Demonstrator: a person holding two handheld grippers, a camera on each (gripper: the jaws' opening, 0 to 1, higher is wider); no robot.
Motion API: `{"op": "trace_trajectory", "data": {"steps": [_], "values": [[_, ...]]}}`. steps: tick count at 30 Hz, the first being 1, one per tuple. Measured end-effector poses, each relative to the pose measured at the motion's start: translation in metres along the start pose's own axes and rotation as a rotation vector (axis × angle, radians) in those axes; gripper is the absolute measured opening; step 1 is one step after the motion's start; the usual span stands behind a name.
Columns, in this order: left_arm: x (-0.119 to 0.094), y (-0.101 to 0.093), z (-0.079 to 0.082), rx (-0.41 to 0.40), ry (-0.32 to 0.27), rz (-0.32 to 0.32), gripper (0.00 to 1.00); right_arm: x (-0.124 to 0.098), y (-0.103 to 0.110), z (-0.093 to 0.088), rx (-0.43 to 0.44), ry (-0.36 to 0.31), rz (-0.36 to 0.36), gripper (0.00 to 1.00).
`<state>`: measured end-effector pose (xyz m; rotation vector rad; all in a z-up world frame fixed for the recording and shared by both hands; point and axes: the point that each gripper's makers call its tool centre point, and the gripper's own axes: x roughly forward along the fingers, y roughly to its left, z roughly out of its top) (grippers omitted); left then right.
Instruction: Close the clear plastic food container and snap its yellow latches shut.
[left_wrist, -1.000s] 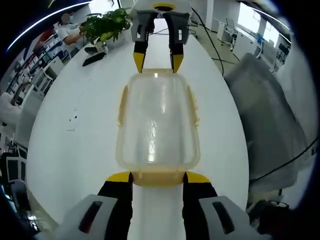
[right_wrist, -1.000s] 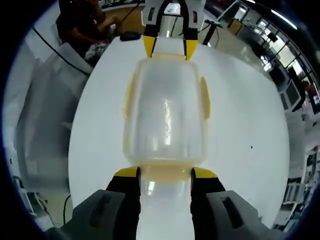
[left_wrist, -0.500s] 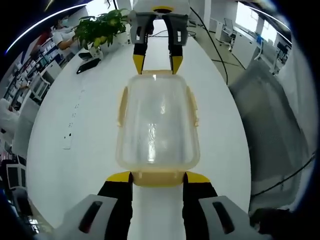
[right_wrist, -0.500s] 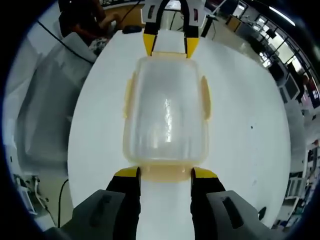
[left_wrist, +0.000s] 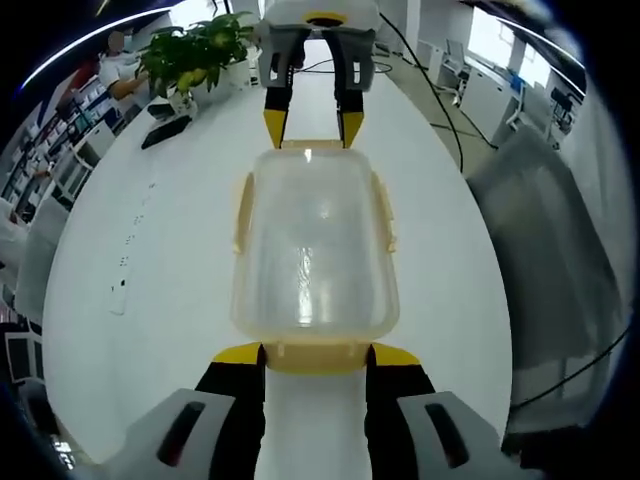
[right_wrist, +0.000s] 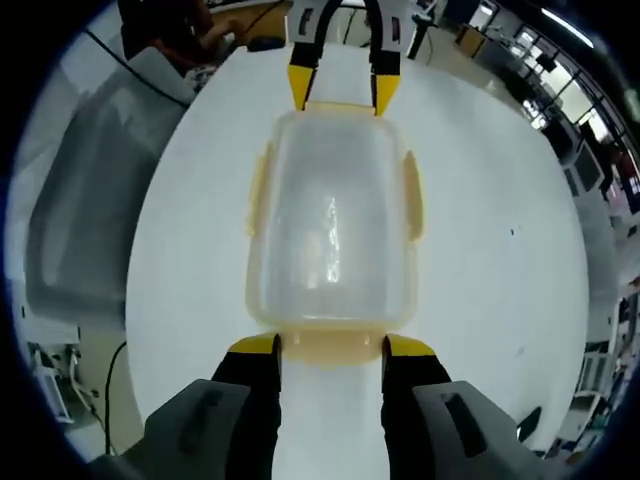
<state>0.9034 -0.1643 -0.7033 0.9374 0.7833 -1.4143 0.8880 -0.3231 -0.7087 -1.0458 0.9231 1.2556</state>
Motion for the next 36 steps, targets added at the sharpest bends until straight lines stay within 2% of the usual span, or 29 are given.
{"op": "trace_trajectory", "data": {"steps": [9,16,36], "values": [[0.013,0.008,0.004,0.004,-0.008,-0.005,0.33,0.007,-0.005,-0.014,0.013,0.004,0.001,0.35],[0.020,0.005,0.001,0.010,0.001,-0.016,0.33,0.012,-0.001,-0.015,0.026,0.002,0.019,0.35],[0.019,0.010,0.002,0.037,-0.006,-0.011,0.33,0.012,0.000,-0.015,0.041,0.000,0.019,0.36]]}}
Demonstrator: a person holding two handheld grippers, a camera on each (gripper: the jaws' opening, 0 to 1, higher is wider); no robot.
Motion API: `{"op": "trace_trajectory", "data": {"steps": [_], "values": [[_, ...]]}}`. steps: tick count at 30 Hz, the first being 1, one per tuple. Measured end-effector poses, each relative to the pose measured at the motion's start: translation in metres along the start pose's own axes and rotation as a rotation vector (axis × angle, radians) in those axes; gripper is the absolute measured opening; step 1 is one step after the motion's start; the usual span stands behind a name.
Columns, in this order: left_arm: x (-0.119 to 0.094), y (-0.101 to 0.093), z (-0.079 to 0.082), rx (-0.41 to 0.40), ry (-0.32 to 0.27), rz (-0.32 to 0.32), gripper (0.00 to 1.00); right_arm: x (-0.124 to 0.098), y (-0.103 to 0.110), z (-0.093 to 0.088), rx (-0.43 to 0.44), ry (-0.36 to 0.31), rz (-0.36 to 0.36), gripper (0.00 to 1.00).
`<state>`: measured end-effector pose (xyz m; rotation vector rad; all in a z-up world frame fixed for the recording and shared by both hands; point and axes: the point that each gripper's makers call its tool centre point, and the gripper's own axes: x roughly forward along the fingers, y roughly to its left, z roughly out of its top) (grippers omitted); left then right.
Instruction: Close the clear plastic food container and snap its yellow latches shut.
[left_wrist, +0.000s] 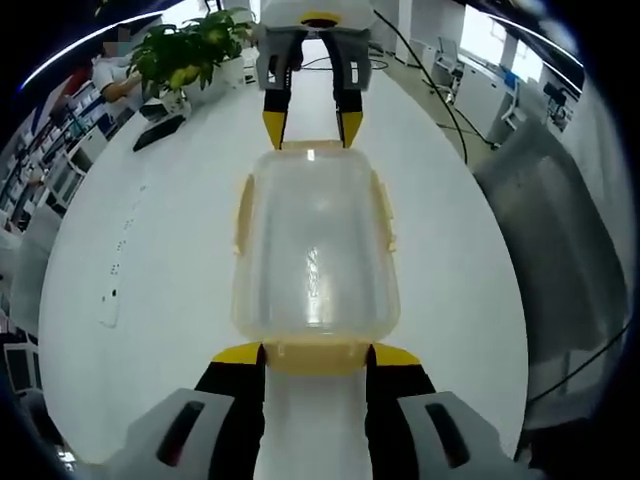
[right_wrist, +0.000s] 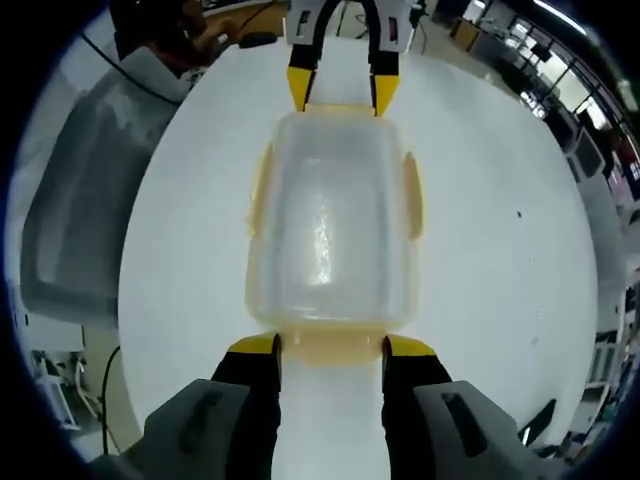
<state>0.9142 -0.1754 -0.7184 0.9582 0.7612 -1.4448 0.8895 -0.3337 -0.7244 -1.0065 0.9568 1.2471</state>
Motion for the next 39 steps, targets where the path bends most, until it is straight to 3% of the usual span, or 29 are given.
{"op": "trace_trajectory", "data": {"steps": [24,32,39], "values": [[-0.005,-0.003,-0.003,0.021,0.016,0.014,0.36,-0.001,-0.004,-0.001,-0.049,0.022,-0.027,0.37],[-0.016,-0.005,-0.002,-0.022,0.008,0.033,0.36,-0.016,-0.004,0.000,0.021,-0.018,-0.039,0.36],[-0.026,-0.001,0.005,-0.083,-0.004,0.099,0.35,-0.028,-0.004,0.007,0.160,-0.129,-0.085,0.32]]}}
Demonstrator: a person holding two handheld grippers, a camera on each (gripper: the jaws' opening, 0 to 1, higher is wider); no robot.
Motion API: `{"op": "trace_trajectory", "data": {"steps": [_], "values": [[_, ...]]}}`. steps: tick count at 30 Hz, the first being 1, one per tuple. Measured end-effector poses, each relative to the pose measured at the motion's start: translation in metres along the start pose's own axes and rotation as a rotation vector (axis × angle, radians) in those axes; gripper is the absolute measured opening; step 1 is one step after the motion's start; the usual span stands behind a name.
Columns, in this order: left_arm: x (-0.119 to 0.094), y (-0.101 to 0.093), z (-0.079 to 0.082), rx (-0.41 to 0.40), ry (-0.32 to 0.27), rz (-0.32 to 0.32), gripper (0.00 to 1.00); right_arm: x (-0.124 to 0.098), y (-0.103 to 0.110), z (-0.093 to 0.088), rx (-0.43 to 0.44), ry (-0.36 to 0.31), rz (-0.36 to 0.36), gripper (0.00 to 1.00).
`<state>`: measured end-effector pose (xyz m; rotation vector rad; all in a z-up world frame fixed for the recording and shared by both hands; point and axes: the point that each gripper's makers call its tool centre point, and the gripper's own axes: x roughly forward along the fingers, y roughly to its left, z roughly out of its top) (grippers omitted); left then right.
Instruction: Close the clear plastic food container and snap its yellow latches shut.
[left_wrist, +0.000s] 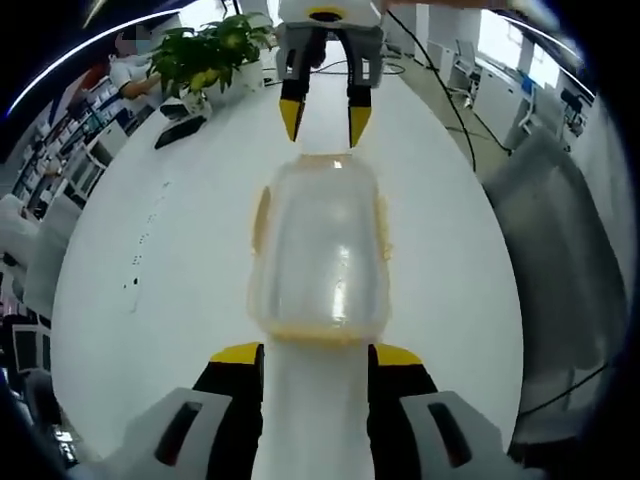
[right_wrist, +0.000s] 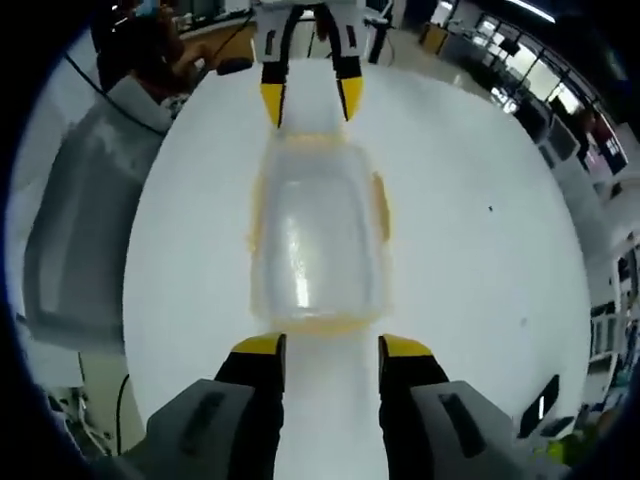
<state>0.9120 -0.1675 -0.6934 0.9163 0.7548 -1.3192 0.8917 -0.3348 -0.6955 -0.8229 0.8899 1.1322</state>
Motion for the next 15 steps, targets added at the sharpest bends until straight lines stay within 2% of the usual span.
{"op": "trace_trajectory", "data": {"steps": [6,11,15], "values": [[-0.0040,0.0045,0.0039,-0.163,-0.039,0.092,0.34,-0.0016,-0.0002,0.0034,0.110,-0.072,-0.046,0.28],[-0.0082,0.0063,0.0080,-0.322,-0.109,0.172,0.34,-0.0035,0.0005,0.0098,0.282,-0.183,-0.102,0.27],[-0.0084,0.0048,0.0059,-0.435,-0.145,0.211,0.33,-0.0023,-0.0058,0.0026,0.374,-0.196,-0.183,0.24]]}}
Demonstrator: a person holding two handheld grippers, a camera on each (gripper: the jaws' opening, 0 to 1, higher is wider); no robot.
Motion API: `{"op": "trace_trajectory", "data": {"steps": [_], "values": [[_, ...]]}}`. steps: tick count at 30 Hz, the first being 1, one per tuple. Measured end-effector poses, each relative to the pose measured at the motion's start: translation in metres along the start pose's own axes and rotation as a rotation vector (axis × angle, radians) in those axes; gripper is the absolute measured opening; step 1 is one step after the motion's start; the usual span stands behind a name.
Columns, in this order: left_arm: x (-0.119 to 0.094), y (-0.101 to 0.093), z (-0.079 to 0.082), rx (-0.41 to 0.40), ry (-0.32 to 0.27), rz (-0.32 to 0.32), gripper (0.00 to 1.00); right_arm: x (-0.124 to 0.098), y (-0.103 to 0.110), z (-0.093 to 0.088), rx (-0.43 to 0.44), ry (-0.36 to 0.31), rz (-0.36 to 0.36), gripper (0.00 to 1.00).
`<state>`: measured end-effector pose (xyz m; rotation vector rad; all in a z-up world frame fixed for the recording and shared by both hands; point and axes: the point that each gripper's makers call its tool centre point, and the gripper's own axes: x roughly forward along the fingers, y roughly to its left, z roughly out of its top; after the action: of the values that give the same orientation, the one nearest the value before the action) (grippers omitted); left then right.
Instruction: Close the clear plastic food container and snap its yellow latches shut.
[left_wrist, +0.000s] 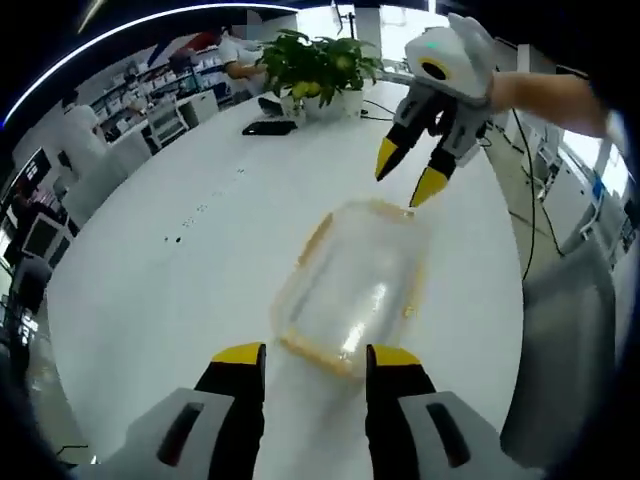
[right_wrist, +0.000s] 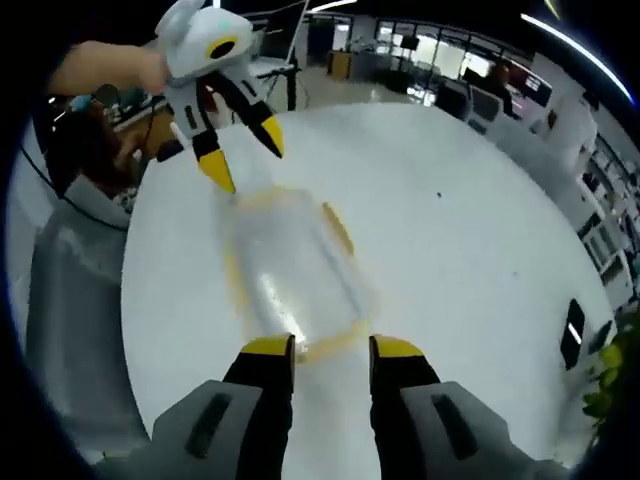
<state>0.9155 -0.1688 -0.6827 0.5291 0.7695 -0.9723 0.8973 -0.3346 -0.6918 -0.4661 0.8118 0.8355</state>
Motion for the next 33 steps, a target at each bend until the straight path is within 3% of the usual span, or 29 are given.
{"op": "trace_trajectory", "data": {"steps": [3,6,11,19,27,33], "values": [[0.002,-0.001,-0.008,-0.025,0.003,0.023,0.32,0.001,0.000,-0.002,0.077,-0.028,-0.035,0.22],[0.003,-0.006,-0.015,-0.088,-0.003,0.018,0.32,0.002,0.004,-0.003,0.107,-0.049,-0.038,0.22],[0.005,-0.007,-0.024,-0.128,-0.002,0.041,0.31,0.005,0.007,-0.006,0.160,-0.074,-0.054,0.22],[0.005,-0.006,-0.019,-0.351,-0.095,0.075,0.28,0.008,0.007,0.000,0.279,-0.164,-0.104,0.22],[0.009,-0.003,-0.018,-0.583,-0.168,0.079,0.26,0.015,0.012,0.000,0.350,-0.201,-0.104,0.21],[0.013,-0.002,-0.021,-0.637,-0.178,0.086,0.25,0.017,0.008,-0.001,0.390,-0.213,-0.111,0.20]]}}
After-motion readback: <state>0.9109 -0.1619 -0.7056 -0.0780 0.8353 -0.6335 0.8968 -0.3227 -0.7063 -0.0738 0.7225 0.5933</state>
